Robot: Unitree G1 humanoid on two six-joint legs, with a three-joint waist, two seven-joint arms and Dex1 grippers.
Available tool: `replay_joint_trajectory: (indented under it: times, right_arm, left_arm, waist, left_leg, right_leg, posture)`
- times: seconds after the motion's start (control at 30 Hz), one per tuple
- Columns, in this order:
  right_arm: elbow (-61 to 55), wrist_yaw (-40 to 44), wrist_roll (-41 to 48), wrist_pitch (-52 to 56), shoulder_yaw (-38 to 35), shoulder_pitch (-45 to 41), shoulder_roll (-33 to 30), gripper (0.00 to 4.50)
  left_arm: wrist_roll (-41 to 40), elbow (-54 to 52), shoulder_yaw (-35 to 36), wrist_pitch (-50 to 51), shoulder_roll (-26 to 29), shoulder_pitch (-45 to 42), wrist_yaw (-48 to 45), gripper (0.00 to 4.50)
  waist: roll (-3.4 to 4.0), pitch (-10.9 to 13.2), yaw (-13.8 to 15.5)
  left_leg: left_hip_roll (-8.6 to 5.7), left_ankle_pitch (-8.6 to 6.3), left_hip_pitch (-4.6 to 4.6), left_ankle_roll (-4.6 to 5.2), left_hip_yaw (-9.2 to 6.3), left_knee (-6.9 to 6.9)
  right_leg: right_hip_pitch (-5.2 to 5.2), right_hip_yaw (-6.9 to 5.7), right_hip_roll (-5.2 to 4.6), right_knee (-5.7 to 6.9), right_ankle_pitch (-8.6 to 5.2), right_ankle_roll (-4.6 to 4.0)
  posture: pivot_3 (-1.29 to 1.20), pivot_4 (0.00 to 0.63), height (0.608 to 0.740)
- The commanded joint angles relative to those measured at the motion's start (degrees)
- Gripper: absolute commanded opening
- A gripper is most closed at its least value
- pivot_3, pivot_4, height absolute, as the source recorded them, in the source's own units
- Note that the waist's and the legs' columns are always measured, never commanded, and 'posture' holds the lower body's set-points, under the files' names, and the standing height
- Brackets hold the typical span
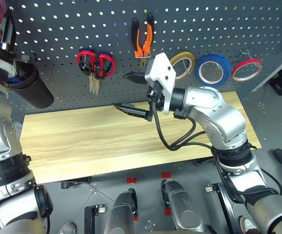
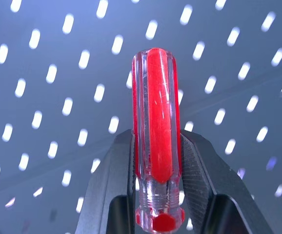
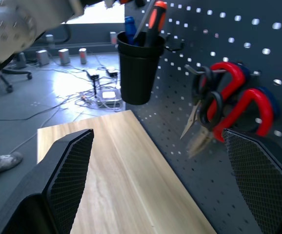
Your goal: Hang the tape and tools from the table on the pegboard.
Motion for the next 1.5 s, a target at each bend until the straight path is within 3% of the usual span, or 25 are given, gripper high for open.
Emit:
replay_joint_trajectory:
  times: [0.03, 0.07, 0.4, 0.47, 0.63, 0.9, 1.07, 1.2, 1.33, 1.5]
  right_arm:
    - [-2.4, -0.1, 0.6, -1.5, -0.7, -1.0, 0.6, 4.5]
    - [-2.5, -0.1, 0.8, -1.6, -0.6, -1.0, 0.8, 4.5]
    - [-2.7, 0.6, 1.6, -2.5, -1.0, -0.5, 1.2, 4.5]
    - [-3.4, 0.7, 1.8, -2.7, -1.2, 0.2, 0.9, 4.5]
    - [-7.3, -1.2, 1.5, -3.8, -2.4, 5.5, -0.1, 4.5]
    - [-11.7, -10.2, 0.4, -1.5, -5.8, 18.5, 0.9, 4.5]
    - [-3.3, -17.6, -8.6, -16.7, -6.3, 27.3, 2.4, 4.5]
    - [6.2, -20.4, -14.4, -28.9, -7.2, 32.6, 0.9, 4.5]
    - [16.3, -26.2, -17.7, -34.2, -10.9, 35.3, 0.4, 4.5]
    - [28.8, -33.3, -16.5, -34.1, -17.6, 34.5, 1.7, 4.5]
  left_arm:
    - [0.8, -1.4, 2.7, -2.6, -1.0, 1.1, 3.6, 0.94]
    - [1.1, -1.2, 2.9, -2.8, -1.4, 1.6, 4.7, 0.94]
    - [-1.8, -3.7, 3.0, -1.4, -4.4, 3.8, 6.4, 4.01]
    - [-2.2, -5.9, 3.5, 0.4, -4.0, 4.4, 6.7, 4.43]
    - [-7.1, -19.1, 3.3, 11.6, -4.3, 7.9, 6.6, 4.43]
    - [-10.3, -37.5, 3.6, 28.7, -9.5, 21.7, 10.5, 4.43]
    - [-9.1, -36.0, 1.5, 26.8, -17.7, 28.7, 12.9, 4.43]
    - [-5.9, -32.9, -3.1, 21.3, -20.0, 35.2, 10.4, 4.43]
    - [-4.3, -28.9, -4.8, 21.0, -23.5, 37.2, 12.9, 4.43]
    - [-2.2, -24.3, -7.0, 12.9, -25.2, 38.8, 10.7, 4.43]
  waist:
    - [-0.01, 0.0, 0.0]
    - [-0.03, 0.0, 0.0]
    - [-0.26, -0.2, 0.0]
    - [-0.27, -0.2, -0.1]
    - [-0.49, -0.6, -0.5]
    - [-0.33, -3.0, -0.2]
    - [-0.17, -5.3, 1.6]
    - [-0.15, -7.3, 2.7]
    - [-0.05, -9.3, 3.9]
    - [0.21, -11.8, 4.0]
  left_leg:
    - [0.0, 0.0, -0.01, 0.0, 0.0, 0.0]
    - [0.0, 0.0, -0.01, 0.0, 0.01, 0.02]
    - [0.01, 0.04, -0.01, -0.04, 0.03, 0.09]
    - [0.01, 0.04, -0.01, -0.04, 0.03, 0.09]
    - [0.01, 0.04, -0.01, -0.04, 0.01, 0.07]
    - [0.03, 0.05, 0.01, -0.06, 0.03, 0.04]
    - [0.0, 0.05, 0.17, -0.07, 0.1, 0.03]
    - [-0.04, 0.01, 0.56, -0.04, 0.09, -0.08]
    - [-0.07, -0.02, 0.65, 0.01, 0.14, -0.04]
    - [-0.06, -0.07, 0.7, 0.03, 0.13, -0.1]
  right_leg:
    - [-0.01, 0.0, 0.0, 0.0, 0.0, 0.0]
    - [-0.01, 0.01, 0.0, 0.04, 0.0, 0.0]
    - [-0.01, 0.0, 0.0, 0.09, 0.01, 0.01]
    - [-0.01, 0.0, 0.0, 0.1, 0.01, 0.01]
    - [-0.01, 0.0, 0.0, 0.08, 0.02, 0.0]
    - [0.0, 0.08, 0.06, 0.14, 0.02, -0.01]
    - [0.07, 0.16, 0.08, 0.31, 0.02, -0.01]
    - [0.55, 0.18, 0.07, -0.01, 0.02, -0.01]
    - [0.66, 0.23, 0.07, -0.03, 0.02, -0.01]
    - [0.73, 0.22, 0.08, -0.05, 0.02, -0.02]
  posture:
    - [-0.3, 0.253, 0.74]
    - [-0.3, 0.253, 0.74]
    - [-0.29, 0.253, 0.74]
    - [-0.29, 0.253, 0.74]
    - [-0.27, 0.238, 0.74]
    - [-0.18, 0.194, 0.74]
    - [-0.16, 0.155, 0.74]
    - [-0.16, 0.115, 0.74]
    - [-0.17, 0.092, 0.74]
    - [-0.17, 0.055, 0.74]
